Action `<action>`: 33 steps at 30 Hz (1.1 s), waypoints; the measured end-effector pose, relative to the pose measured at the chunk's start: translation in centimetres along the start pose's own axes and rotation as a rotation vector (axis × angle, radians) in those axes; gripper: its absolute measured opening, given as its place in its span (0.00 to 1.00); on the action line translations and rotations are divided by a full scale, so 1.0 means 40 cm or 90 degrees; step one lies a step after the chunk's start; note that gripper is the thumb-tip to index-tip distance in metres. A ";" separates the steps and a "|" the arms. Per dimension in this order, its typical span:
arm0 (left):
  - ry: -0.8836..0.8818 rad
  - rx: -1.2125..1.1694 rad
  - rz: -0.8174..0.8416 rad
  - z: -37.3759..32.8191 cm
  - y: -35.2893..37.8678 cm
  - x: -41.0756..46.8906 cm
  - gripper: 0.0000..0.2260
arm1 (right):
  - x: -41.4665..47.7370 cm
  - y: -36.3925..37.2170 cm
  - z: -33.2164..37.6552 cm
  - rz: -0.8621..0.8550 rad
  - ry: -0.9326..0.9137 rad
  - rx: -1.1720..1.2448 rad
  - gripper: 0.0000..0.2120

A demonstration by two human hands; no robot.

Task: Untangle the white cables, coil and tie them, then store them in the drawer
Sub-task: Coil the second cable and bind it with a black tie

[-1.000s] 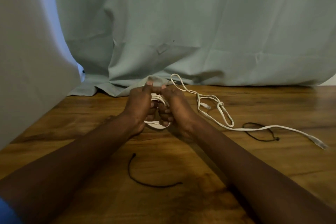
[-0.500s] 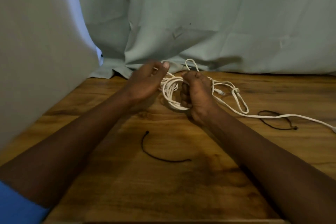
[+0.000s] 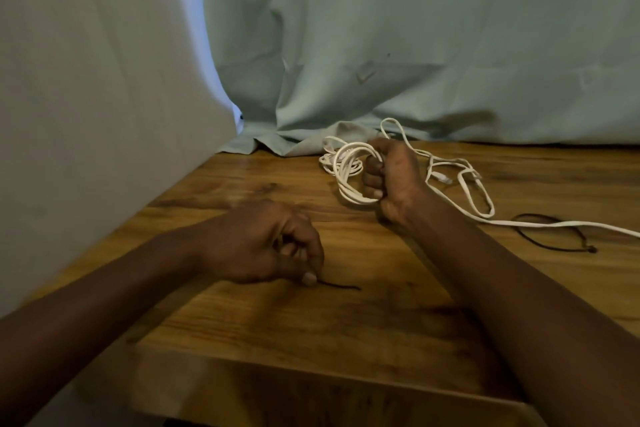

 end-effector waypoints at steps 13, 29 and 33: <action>-0.057 -0.114 -0.432 0.173 -0.161 0.068 0.06 | -0.013 0.032 0.008 0.250 0.075 0.062 0.23; -0.062 -0.340 -0.142 0.227 -0.126 0.266 0.20 | -0.011 0.041 -0.027 0.223 0.104 -0.051 0.32; -0.062 -0.235 -0.119 0.233 -0.152 0.251 0.14 | -0.008 0.036 -0.027 0.186 0.093 -0.033 0.19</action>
Point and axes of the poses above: each hand's wrist, its own x-axis towards the middle knuckle, its own y-axis out of the palm, z = x × y, the point moved 4 cm from there along x, towards the middle knuckle
